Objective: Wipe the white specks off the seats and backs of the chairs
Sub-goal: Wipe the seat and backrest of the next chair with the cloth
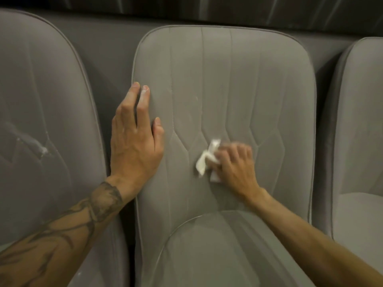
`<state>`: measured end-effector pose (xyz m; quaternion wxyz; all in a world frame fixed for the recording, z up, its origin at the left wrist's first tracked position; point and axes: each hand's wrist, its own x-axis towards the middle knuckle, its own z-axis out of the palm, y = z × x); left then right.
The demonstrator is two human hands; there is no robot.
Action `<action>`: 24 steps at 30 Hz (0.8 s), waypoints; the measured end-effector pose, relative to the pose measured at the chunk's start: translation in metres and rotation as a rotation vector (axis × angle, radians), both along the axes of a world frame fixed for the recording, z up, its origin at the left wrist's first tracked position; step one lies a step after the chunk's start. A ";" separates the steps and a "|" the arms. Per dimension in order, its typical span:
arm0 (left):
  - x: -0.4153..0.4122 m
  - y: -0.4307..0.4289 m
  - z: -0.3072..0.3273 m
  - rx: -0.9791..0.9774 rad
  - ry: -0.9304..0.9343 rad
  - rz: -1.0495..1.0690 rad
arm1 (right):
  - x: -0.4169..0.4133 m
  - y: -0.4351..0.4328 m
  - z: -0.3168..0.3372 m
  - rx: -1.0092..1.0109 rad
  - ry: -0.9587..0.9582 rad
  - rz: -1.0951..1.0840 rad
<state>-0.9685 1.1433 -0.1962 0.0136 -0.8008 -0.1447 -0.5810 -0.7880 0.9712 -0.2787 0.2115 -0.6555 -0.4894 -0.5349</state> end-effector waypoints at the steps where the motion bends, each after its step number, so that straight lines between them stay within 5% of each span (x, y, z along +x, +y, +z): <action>1: 0.000 0.001 0.000 0.002 0.001 0.003 | 0.005 0.009 0.020 0.101 0.035 -0.015; 4: 0.000 0.002 -0.001 0.007 0.000 0.013 | 0.004 0.029 0.042 0.334 0.174 -0.043; 6: 0.000 0.001 -0.002 0.005 -0.003 0.006 | -0.006 0.029 0.007 0.289 0.175 -0.019; 10: 0.000 0.000 -0.001 0.016 -0.005 0.008 | -0.026 -0.008 -0.088 -0.337 -0.046 0.096; 12: -0.001 -0.001 0.000 0.014 -0.003 0.010 | -0.024 -0.017 -0.093 -0.482 -0.128 0.099; 15: -0.001 -0.001 0.000 0.010 -0.003 0.006 | -0.013 0.004 -0.031 -0.297 -0.107 0.072; 21: 0.000 0.000 0.001 0.010 -0.018 -0.002 | 0.006 0.072 0.179 0.485 0.102 -0.101; 24: 0.000 -0.001 0.000 0.006 -0.018 -0.001 | -0.013 0.077 0.152 0.460 0.142 -0.058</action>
